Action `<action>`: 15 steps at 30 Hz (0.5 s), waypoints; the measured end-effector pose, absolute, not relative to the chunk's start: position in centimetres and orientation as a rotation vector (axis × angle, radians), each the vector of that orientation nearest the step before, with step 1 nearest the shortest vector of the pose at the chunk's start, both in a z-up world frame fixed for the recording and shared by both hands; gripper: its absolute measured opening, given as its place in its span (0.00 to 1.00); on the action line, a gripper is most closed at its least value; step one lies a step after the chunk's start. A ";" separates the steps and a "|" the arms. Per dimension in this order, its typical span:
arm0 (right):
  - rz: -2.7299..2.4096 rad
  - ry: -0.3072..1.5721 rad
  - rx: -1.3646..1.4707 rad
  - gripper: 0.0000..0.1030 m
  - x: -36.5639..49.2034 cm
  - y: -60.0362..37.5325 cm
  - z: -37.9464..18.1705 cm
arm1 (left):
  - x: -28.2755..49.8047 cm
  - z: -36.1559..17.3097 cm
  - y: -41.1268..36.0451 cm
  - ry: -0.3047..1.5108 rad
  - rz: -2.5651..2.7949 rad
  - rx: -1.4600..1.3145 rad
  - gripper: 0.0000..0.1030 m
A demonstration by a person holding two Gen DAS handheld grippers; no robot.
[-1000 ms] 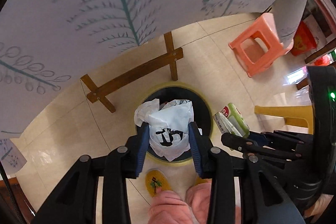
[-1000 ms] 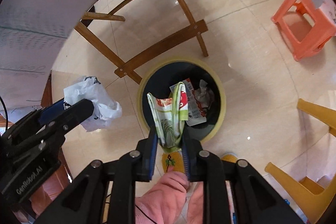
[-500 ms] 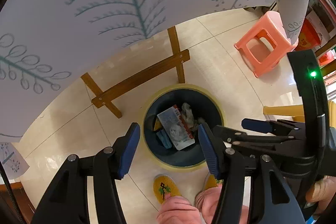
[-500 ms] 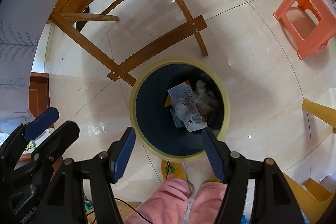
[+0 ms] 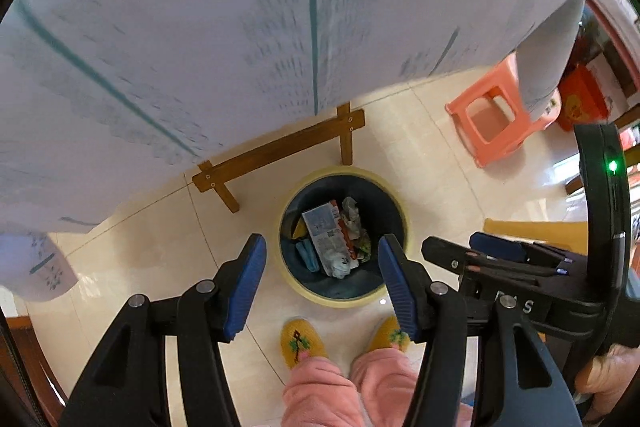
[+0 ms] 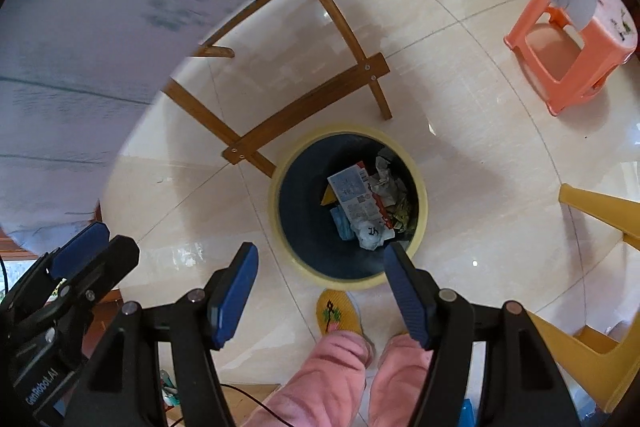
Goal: Collect trash
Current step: 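Move both tools back over the table toward the cup holder and earplug box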
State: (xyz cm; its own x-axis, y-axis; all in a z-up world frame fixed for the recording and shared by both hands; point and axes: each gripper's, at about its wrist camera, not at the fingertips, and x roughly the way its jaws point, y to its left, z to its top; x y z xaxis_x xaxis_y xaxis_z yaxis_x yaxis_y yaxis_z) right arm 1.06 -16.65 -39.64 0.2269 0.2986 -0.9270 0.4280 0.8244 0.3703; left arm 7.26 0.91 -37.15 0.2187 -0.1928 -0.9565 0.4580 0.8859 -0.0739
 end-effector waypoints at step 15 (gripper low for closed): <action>-0.014 1.177 0.520 0.64 0.3 -16.9 -21.9 | 6.1 -18.9 5.2 1.087 -0.391 0.121 0.57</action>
